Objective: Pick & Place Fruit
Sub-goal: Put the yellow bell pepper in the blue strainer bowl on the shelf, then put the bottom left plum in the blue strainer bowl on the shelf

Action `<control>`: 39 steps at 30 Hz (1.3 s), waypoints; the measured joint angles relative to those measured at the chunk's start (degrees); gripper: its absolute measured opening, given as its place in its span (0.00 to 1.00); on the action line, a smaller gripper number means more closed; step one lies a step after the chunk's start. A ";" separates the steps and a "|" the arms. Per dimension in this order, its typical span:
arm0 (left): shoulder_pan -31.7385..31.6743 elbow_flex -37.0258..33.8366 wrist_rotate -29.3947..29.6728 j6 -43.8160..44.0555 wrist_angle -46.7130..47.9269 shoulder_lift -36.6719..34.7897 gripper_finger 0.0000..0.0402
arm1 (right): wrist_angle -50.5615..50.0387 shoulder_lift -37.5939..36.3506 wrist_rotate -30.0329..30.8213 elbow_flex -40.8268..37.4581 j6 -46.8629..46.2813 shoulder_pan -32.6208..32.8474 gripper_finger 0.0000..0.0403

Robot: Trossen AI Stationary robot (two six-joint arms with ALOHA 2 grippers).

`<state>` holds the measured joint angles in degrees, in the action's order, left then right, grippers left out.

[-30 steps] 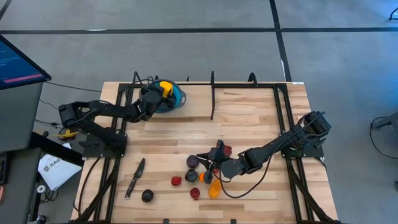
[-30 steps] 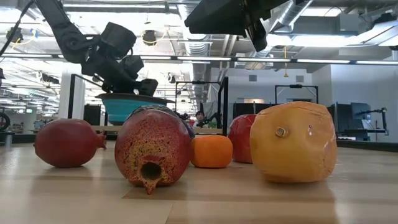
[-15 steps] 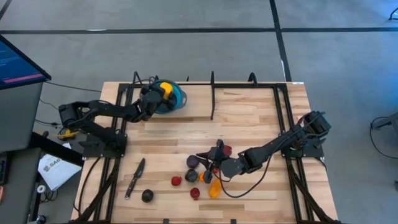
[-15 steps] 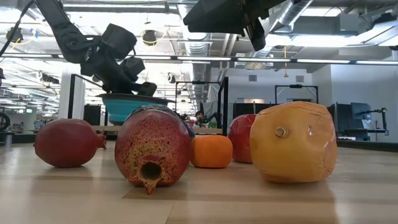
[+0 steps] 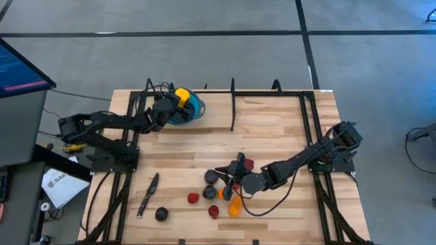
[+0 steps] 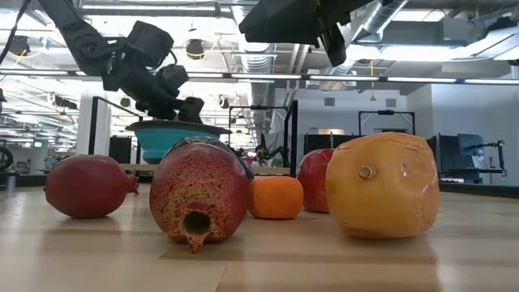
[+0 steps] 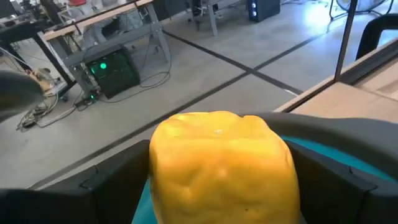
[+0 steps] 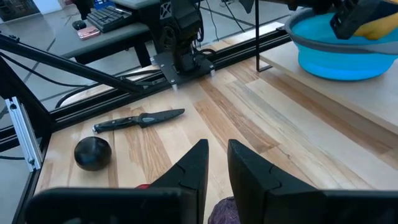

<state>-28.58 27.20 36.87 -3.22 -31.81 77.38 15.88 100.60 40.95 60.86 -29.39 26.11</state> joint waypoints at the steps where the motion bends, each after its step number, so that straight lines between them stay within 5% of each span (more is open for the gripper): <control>1: -0.02 0.00 -0.71 0.00 0.01 -0.13 0.86 | 0.00 0.00 0.00 0.00 0.00 -0.02 0.14; 22: -0.97 -0.11 -2.70 -1.97 0.81 0.27 0.87 | 0.04 0.00 0.00 0.00 -0.01 0.00 0.14; 30: 3.30 -0.04 -3.58 -7.73 5.10 -13.12 0.87 | 0.04 0.00 -0.01 0.00 0.00 -0.54 0.14; 39: 16.35 1.81 -21.55 2.49 32.73 -32.13 0.71 | 0.04 0.00 -0.44 0.00 3.07 -1.28 0.14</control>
<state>-12.23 29.01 15.32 -0.73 0.92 45.25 15.92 100.60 40.51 60.86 -26.32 24.83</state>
